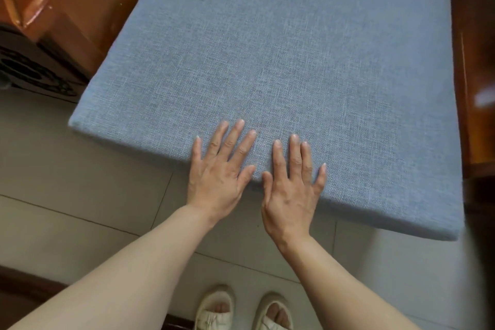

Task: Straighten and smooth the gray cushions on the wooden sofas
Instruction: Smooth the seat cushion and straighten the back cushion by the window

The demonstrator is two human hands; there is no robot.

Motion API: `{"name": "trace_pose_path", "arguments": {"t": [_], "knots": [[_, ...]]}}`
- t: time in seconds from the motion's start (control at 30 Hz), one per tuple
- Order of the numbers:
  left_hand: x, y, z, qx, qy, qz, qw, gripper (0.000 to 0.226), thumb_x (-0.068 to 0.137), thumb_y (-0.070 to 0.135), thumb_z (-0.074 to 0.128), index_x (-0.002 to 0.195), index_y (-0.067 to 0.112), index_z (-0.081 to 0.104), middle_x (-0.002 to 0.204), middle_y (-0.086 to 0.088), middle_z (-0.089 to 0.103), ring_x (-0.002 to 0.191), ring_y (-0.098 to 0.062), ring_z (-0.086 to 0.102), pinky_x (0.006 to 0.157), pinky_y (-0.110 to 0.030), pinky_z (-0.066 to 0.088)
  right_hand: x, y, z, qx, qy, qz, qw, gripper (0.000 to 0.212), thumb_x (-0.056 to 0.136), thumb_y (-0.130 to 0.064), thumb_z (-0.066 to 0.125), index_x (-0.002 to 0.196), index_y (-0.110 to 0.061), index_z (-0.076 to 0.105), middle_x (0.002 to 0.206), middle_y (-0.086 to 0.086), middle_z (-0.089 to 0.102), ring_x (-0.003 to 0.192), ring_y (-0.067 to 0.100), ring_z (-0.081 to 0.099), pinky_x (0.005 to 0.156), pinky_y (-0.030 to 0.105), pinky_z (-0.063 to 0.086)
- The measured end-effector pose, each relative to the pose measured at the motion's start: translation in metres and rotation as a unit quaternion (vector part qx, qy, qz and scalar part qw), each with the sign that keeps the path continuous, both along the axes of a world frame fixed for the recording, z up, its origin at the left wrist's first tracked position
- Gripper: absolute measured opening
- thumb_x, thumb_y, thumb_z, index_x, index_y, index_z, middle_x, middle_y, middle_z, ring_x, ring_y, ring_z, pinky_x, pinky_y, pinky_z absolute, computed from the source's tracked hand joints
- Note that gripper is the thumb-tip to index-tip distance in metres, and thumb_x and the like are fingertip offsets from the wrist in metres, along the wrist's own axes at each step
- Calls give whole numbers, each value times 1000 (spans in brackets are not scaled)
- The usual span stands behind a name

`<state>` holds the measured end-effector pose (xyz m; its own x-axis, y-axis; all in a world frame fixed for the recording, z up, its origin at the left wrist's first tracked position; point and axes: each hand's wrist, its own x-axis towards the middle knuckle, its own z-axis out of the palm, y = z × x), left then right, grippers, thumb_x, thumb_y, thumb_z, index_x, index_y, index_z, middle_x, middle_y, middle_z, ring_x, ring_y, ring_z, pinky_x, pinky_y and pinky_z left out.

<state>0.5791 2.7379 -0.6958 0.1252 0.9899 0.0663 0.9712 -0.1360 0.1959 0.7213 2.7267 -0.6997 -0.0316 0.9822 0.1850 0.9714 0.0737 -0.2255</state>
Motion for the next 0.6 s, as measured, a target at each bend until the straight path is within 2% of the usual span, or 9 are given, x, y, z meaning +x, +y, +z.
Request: {"name": "trace_pose_path", "arguments": {"t": [0.23, 0.37, 0.6], "knots": [[1, 2, -13, 78, -12, -3, 997, 57, 90, 47, 35, 145, 28, 33, 154, 2, 31, 142, -22, 26, 108, -55, 12, -2, -4, -21, 62, -5, -38, 997, 59, 88, -44, 39, 143, -23, 36, 153, 2, 30, 141, 25, 25, 111, 48, 8], [-1, 15, -24, 137, 18, -22, 990, 55, 90, 49, 34, 141, 30, 36, 150, 4, 35, 137, -21, 32, 105, -52, 20, -1, 7, -30, 100, -3, -32, 994, 56, 89, -46, 35, 141, -27, 37, 151, -2, 32, 138, 25, 27, 110, 45, 7], [5, 65, -26, 145, 14, -18, 989, 53, 91, 49, 32, 141, 32, 36, 150, 6, 38, 136, -18, 33, 106, -50, 18, 6, 56, -30, 113, -7, -31, 993, 54, 90, -48, 33, 140, -28, 40, 149, -3, 33, 137, 24, 28, 110, 43, 6]]}}
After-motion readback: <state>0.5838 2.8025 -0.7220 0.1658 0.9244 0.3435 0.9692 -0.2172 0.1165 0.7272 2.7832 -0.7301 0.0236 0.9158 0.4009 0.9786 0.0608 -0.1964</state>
